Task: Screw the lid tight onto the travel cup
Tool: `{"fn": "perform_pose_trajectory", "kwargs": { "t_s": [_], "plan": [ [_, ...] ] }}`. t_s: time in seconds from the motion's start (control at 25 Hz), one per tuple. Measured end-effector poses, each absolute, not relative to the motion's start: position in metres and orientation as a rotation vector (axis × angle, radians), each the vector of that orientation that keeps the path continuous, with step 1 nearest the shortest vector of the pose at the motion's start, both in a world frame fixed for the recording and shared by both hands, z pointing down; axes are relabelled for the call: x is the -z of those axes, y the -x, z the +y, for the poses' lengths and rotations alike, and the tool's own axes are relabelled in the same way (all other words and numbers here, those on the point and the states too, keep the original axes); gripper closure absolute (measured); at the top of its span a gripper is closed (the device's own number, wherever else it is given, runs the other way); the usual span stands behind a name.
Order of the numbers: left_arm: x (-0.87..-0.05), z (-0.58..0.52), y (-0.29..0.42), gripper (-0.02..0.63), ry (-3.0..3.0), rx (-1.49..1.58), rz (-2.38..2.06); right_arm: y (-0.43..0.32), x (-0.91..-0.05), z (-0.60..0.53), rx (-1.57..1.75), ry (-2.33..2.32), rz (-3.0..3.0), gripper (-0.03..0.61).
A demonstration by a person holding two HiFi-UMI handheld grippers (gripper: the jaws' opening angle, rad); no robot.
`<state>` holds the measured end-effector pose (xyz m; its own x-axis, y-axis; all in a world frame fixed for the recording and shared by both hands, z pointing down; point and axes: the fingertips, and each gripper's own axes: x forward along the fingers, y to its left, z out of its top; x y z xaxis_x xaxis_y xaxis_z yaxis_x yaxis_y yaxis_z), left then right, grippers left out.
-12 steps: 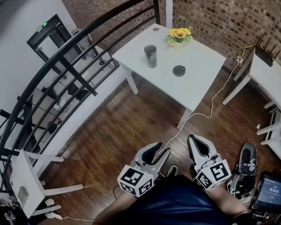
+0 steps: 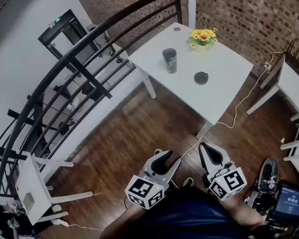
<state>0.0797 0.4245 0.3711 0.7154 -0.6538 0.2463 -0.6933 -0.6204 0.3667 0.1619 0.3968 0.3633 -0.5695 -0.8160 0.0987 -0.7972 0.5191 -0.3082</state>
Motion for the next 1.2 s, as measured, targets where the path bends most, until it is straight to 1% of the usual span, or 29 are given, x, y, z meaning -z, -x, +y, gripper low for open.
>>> {"fn": "perform_pose_trajectory", "kwargs": {
  "t_s": [0.36,0.6,0.8,0.96,1.08,1.2],
  "plan": [
    [-0.377,0.307,-0.035,0.477,-2.515,-0.049,-0.912,-0.136,-0.372,0.29,0.49,1.667,2.642,0.566],
    [-0.38,0.224,-0.003,0.477,-2.76,-0.143,-0.942,-0.106,-0.368,0.216,0.208,1.817,2.763,0.566],
    [-0.379,0.188,0.016,0.483,-2.729,-0.094,-0.91,-0.099,-0.379,0.189,0.327,1.825,2.825,0.568],
    [-0.381,0.145,0.017,0.483,-2.69,-0.084,-0.954,-0.12,-0.402,0.153,0.385,1.812,2.87,0.568],
    [-0.368,0.11,0.016,0.508,-2.664,-0.058,-1.045,-0.158,-0.433,0.114,0.488,1.909,2.861,0.568],
    [-0.366,0.075,0.001,0.514,-2.66,-0.084,-1.11,-0.204,-0.465,0.068,0.553,1.988,2.884,0.557]
  ]
}}
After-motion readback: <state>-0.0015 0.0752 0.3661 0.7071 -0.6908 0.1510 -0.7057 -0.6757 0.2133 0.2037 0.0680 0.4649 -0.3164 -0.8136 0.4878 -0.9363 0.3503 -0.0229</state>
